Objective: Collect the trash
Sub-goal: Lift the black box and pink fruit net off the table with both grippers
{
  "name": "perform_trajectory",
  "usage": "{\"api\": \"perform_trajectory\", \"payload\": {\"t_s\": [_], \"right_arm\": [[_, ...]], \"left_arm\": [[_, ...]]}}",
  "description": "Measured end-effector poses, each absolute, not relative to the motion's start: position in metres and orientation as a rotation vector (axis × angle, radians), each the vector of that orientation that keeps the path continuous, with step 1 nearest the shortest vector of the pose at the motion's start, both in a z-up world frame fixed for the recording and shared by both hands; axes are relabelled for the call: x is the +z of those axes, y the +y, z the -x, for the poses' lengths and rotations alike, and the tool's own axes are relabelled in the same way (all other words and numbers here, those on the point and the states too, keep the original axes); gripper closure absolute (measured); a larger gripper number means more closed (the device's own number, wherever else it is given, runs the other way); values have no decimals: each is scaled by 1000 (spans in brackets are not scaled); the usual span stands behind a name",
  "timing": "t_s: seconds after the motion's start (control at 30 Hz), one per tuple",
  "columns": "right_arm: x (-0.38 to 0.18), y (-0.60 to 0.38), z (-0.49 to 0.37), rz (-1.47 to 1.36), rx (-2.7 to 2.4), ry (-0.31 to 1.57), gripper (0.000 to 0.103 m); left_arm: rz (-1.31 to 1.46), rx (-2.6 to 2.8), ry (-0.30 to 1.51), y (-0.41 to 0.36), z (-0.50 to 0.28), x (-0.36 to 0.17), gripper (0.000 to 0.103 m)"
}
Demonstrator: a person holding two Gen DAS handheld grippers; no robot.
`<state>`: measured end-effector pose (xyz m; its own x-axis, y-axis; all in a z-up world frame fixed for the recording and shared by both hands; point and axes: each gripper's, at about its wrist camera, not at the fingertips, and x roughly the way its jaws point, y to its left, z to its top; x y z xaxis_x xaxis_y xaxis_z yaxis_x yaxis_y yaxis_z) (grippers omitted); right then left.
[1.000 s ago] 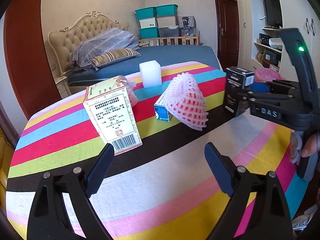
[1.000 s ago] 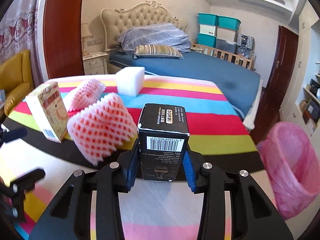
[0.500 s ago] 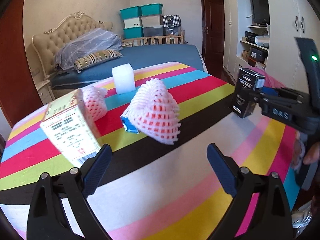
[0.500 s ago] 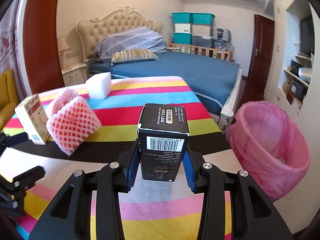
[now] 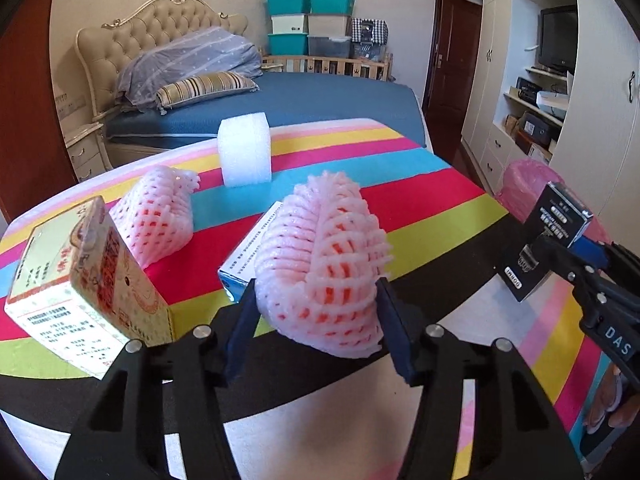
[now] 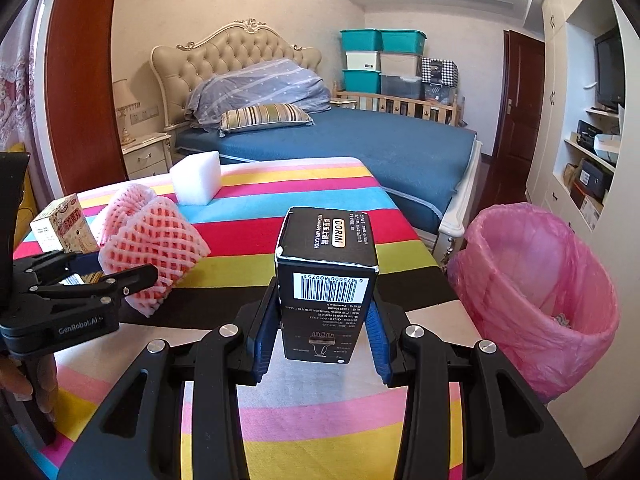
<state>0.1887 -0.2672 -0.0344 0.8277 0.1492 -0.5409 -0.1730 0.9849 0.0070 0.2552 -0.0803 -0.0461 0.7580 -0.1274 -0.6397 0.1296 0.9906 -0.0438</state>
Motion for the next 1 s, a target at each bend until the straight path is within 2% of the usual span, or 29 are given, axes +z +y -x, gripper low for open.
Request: {"api": "perform_trajectory", "payload": {"t_s": [0.13,0.5,1.0], "right_arm": [[-35,-266,-188,48,171,568,65],[-35,-265,-186,54,178,559,65],[-32,-264,-183,49,183,544,65]], "left_arm": [[-9,-171,669,-82,-242,-45,54],[-110,-185,591,-105,-188,-39,54],[-124,-168,592,-108,-181,-38,54]]}}
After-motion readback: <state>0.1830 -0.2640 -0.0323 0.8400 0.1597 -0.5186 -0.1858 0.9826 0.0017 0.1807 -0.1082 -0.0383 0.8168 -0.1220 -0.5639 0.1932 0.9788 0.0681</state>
